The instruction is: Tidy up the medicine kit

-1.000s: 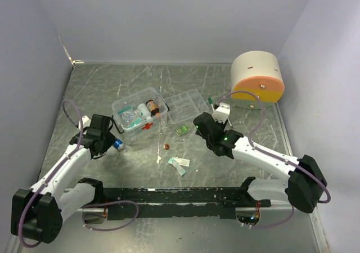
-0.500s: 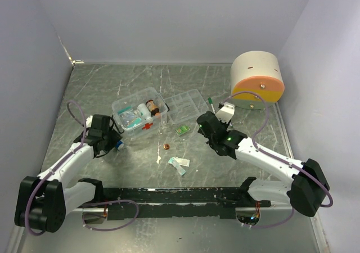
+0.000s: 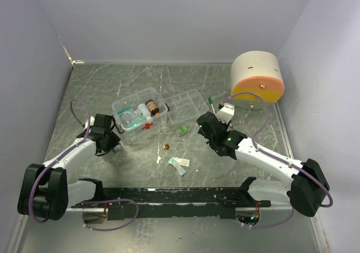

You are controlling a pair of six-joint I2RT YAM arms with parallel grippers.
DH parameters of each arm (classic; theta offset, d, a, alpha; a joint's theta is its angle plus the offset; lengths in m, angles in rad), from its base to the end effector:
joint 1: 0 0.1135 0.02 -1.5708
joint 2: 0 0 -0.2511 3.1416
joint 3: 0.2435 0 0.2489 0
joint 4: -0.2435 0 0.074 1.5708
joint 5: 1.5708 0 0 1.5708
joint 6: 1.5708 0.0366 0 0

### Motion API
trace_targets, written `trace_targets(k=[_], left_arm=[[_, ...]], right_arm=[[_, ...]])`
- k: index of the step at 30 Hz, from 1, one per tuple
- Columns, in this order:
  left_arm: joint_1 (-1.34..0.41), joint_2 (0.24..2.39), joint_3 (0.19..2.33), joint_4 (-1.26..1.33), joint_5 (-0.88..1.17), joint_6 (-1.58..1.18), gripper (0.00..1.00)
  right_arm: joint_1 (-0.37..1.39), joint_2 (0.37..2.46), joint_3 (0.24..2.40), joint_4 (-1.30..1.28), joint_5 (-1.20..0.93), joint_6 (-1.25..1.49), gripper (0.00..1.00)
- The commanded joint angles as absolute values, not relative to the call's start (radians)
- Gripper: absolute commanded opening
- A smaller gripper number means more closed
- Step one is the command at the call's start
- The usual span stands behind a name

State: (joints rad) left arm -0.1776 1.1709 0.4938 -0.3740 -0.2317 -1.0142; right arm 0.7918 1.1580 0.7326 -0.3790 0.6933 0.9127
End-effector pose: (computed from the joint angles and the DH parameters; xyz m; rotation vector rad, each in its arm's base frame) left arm 0.2008 -0.0275 0.1451 -1.1217 2.3268 -0.1366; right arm 0.1817 0.1507 0.2249 0.4401 2.1161 0.1404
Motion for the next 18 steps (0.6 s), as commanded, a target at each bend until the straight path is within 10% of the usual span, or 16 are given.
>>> trace_targets(k=[1,6,18], left_arm=[[-0.169,1.178,0.522,-0.408,-0.275,-1.020,0.46],[-0.169,1.130,0.565,-0.479,-0.291,-1.022,0.31],[-0.169,0.893,0.781,-0.777,-0.435,-0.961,0.31]], right_arm=[[0.783,1.137,0.717,-0.380,0.711,0.928,0.54],[0.783,1.116,0.707,-0.387,0.718,0.934,0.54],[0.778,1.061,0.719,-0.405,0.714,0.923,0.54]])
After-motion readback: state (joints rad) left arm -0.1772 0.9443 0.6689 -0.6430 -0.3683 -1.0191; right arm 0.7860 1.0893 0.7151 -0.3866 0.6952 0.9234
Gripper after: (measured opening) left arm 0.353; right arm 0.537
